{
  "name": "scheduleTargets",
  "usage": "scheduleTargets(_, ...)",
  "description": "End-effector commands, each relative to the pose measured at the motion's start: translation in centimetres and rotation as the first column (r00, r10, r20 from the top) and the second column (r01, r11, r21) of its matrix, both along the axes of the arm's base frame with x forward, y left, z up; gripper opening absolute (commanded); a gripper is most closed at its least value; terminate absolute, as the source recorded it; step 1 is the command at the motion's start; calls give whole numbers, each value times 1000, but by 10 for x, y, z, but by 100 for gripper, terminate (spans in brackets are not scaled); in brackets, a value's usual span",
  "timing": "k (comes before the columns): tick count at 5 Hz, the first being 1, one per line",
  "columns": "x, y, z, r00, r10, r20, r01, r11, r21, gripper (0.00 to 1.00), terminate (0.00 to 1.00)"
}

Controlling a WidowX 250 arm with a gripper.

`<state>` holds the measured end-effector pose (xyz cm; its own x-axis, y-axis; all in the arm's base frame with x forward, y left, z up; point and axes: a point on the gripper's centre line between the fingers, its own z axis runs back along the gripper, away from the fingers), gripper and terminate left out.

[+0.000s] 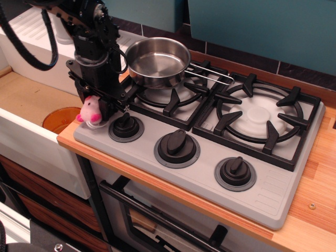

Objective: Put stuffedpig in pan

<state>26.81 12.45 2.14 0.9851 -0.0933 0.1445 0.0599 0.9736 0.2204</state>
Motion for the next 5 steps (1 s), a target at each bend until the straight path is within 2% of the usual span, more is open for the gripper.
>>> scheduleTargets(1, 11, 9, 52, 995, 1, -100, 8, 996, 88, 0, 0)
scheduleTargets(2, 22, 5, 102, 992, 4, -128, 12, 992, 125, 0, 0)
scheduleTargets(3, 35, -1, 135, 989, 2, -147, 19, 989, 145, 0, 0)
scheduleTargets(4, 54, -8, 149, 987, -14, -159, 37, 989, 145, 0, 0)
scheduleTargets(5, 67, -18, 144, 988, -47, -149, 63, 993, 104, 0, 0)
